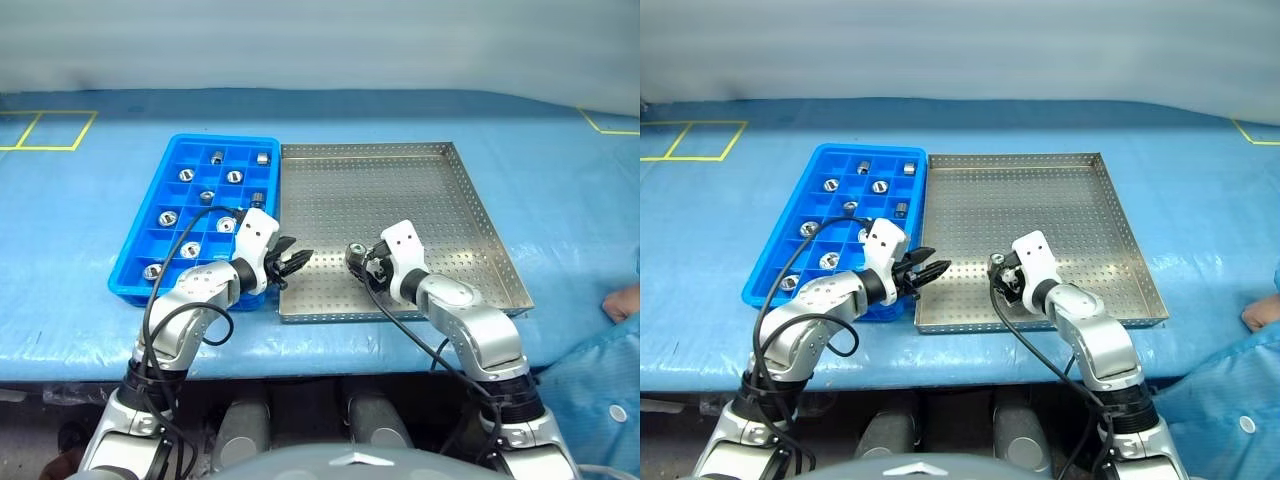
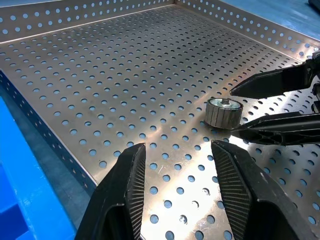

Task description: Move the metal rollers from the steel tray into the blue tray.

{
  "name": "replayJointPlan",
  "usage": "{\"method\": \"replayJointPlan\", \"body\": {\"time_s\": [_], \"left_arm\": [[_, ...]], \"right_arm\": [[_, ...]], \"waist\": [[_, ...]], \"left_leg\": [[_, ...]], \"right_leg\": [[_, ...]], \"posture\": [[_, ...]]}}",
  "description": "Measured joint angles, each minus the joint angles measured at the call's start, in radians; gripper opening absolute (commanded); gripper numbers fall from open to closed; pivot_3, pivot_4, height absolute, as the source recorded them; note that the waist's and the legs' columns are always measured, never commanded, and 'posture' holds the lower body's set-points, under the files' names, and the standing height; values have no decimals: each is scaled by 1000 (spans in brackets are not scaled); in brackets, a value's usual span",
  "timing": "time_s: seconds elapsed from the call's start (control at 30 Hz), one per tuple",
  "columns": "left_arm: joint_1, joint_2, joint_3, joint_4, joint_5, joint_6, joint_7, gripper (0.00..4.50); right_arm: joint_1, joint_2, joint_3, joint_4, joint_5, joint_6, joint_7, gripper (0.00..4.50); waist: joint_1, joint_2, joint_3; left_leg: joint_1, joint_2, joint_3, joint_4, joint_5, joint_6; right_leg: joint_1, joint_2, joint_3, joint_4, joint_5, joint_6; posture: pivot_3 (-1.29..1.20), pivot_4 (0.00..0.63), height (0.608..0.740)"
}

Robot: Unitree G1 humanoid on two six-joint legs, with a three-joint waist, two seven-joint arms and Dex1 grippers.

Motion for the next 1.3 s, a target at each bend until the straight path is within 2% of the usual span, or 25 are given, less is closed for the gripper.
{"method": "replayJointPlan", "body": {"time_s": [0.27, 0.3, 0.5, 0.53, 0.63, 0.9, 1.17, 1.27, 1.3], "left_arm": [[3, -2, 6, 0, 0, 0, 15, 2217], [3, -2, 7, 0, 0, 0, 16, 2217], [5, -2, 12, 0, 0, 0, 18, 2217], [5, -2, 12, 0, -1, 0, 17, 2217], [6, -2, 14, 0, 0, -1, 18, 2217], [11, -1, 19, 0, 2, -4, 34, 2217], [13, 1, 22, 0, 3, -4, 40, 2217], [13, 3, 21, 0, 3, -5, 40, 2217], [13, 4, 21, 0, 3, -5, 40, 2217]], "right_arm": [[-9, 5, -12, 1, 4, -12, -2, 56], [-9, 6, -11, 1, 3, -12, -4, 21], [-11, 9, -9, 1, 2, -15, -4, 21], [-11, 2, -4, 1, 1, -19, 3, 191], [-13, -6, 8, 1, -2, -32, 18, 882], [-36, 18, 12, 37, -7, -99, 22, 3561], [-71, 84, -31, 191, 5, -175, 14, 3561], [-86, 92, -61, 237, 7, -195, 8, 2966], [-88, 94, -70, 238, 8, -198, 3, 2598]], "waist": [[-1, 0, 0], [0, 0, 0], [0, 0, 0], [0, 0, 0], [0, 0, 0], [2, 0, 0], [4, 0, 0], [5, 0, 0], [5, 0, 0]], "left_leg": [[0, 0, 0, 0, 0, 0], [0, 0, 0, 0, 0, 0], [0, 0, 0, 0, 0, 0], [0, 0, 0, 0, 0, 0], [0, 0, 0, 0, 0, 0], [1, 0, 0, 0, 0, 0], [1, 0, 0, 0, 0, 0], [1, 0, 0, 0, 0, 0], [1, 0, 0, 0, 0, 0]], "right_leg": [[0, 0, 0, 0, 0, 0], [0, 0, 0, 0, 0, 0], [0, 0, 0, 0, 0, 0], [0, 0, 0, 0, 0, 0], [0, 0, 0, 0, 0, 0], [1, 0, 0, 0, 0, 0], [1, 0, 0, 0, 0, 0], [1, 0, 0, 0, 0, 0], [1, 0, 0, 0, 0, 0]], "posture": [[22, 150, 740], [23, 150, 740], [29, 150, 740], [29, 150, 740], [39, 150, 740], [57, 150, 740], [55, 150, 740], [55, 150, 740], [54, 150, 740]]}}
